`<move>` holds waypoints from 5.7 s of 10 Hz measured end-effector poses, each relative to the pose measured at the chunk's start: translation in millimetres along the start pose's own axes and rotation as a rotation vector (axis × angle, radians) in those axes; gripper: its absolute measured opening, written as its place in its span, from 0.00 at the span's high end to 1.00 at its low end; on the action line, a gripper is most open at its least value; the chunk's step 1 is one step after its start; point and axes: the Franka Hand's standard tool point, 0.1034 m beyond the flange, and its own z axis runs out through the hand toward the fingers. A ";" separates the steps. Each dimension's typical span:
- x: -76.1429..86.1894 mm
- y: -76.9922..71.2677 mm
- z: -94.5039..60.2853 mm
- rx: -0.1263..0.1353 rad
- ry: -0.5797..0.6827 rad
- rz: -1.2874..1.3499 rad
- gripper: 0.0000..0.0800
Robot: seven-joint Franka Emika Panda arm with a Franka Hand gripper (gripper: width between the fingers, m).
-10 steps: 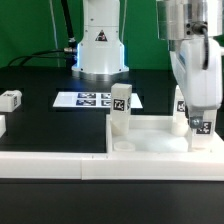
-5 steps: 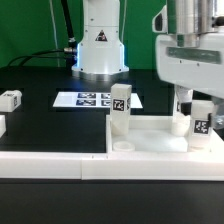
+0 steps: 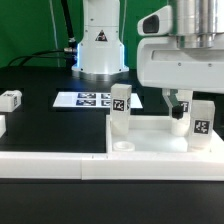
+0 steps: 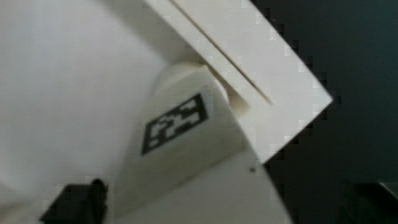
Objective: Assemble square table
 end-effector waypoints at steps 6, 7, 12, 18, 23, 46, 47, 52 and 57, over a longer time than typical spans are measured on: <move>3.9 -0.2 -0.8 0.002 0.011 -0.071 0.62; 4.7 1.1 -0.5 0.001 0.011 -0.020 0.62; -0.3 7.8 -1.3 -0.088 -0.066 0.766 0.62; -0.8 14.5 1.4 -0.128 -0.076 1.163 0.62; -7.0 12.2 4.8 -0.112 -0.071 0.728 0.20; -9.5 10.4 2.8 -0.060 -0.101 1.130 0.63; -10.3 10.3 3.8 -0.059 -0.100 1.116 0.41; -17.7 14.7 13.7 -0.016 -0.083 0.490 0.19; -11.7 5.1 2.3 -0.039 -0.087 -0.388 0.19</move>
Offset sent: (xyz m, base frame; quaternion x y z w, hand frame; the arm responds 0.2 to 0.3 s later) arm 0.0000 0.0000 0.0000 0.0000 0.0000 0.0650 0.9979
